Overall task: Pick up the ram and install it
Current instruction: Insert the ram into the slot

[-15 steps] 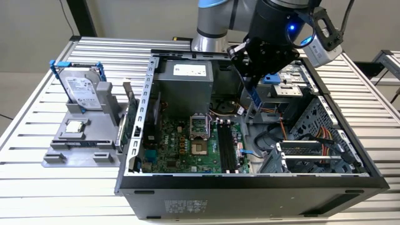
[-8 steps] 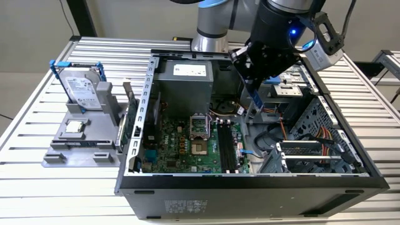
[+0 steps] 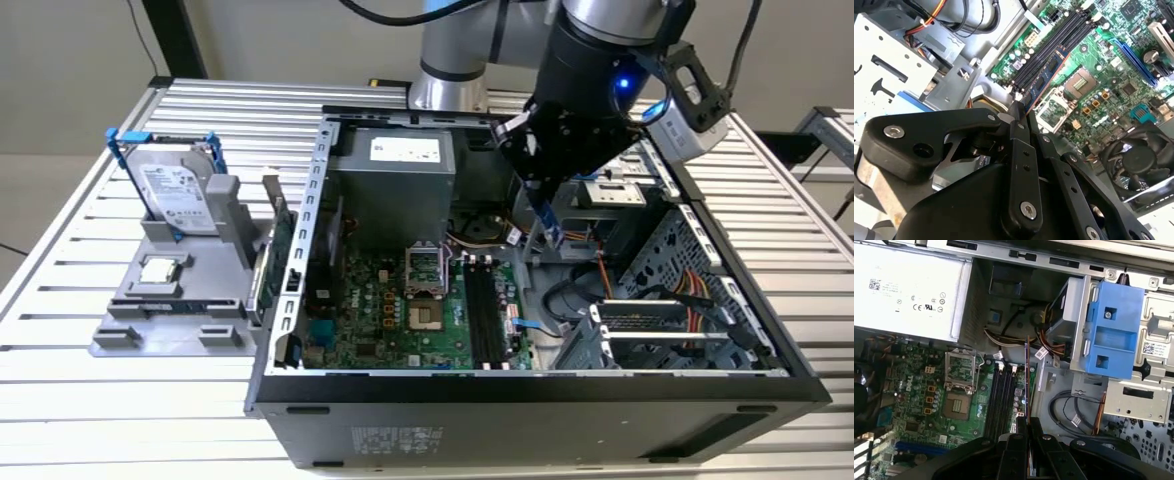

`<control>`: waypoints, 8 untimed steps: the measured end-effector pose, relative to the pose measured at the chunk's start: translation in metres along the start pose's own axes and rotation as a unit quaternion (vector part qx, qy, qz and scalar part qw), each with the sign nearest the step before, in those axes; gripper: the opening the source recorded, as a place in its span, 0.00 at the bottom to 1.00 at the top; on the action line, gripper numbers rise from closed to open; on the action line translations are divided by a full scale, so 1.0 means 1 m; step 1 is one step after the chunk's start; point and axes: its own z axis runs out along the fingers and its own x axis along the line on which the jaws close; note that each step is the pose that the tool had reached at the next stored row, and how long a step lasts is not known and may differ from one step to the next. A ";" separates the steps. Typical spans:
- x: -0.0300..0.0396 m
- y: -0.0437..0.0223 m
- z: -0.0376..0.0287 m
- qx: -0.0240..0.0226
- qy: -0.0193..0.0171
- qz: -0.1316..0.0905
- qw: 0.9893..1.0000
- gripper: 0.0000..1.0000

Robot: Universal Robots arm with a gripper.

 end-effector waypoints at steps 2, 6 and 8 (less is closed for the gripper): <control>0.0000 -0.0001 0.0014 0.000 0.000 0.000 1.000 0.00; 0.0000 -0.0004 0.0059 0.000 0.000 0.000 1.000 0.00; 0.0001 -0.0005 0.0081 0.000 0.000 0.000 1.000 0.00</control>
